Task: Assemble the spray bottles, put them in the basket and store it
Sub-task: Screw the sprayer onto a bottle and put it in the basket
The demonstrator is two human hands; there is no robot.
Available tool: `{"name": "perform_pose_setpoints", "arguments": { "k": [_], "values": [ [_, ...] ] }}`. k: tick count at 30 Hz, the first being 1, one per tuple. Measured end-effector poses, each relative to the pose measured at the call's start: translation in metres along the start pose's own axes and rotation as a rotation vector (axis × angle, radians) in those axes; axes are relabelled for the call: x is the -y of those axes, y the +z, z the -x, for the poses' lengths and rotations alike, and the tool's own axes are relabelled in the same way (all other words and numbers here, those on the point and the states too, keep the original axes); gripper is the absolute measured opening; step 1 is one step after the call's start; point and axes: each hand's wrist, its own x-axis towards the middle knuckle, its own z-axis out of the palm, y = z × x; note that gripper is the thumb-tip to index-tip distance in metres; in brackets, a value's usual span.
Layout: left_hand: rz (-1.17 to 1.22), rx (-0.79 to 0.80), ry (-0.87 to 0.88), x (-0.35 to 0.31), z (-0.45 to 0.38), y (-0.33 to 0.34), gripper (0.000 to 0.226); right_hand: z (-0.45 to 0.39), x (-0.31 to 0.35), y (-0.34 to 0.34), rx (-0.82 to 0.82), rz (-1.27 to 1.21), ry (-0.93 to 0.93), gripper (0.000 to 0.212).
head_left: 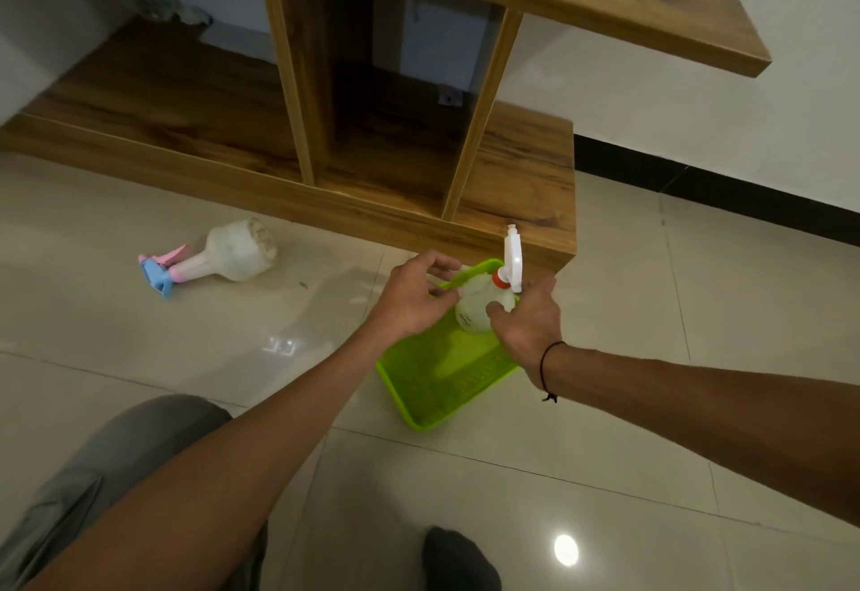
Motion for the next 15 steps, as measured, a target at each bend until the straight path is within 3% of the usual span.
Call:
{"name": "perform_pose_setpoints", "arguments": {
  "k": [3,6,9,15],
  "values": [
    [-0.047,-0.003,0.019,0.0,0.007,-0.012,0.025,0.016,0.009,0.013,0.095,-0.046,0.176,0.06],
    [-0.066,-0.025,0.051,0.002,0.01,-0.024,0.02,0.026,0.012,0.023,0.296,-0.086,0.311,0.046],
    [-0.072,-0.059,0.061,0.002,0.012,-0.038,0.015,0.024,0.021,0.033,0.369,-0.017,0.224,0.032],
    [-0.044,-0.163,-0.038,0.014,0.02,-0.077,0.009,0.016,0.072,0.065,0.381,-0.001,0.0,0.035]
  ]
}}
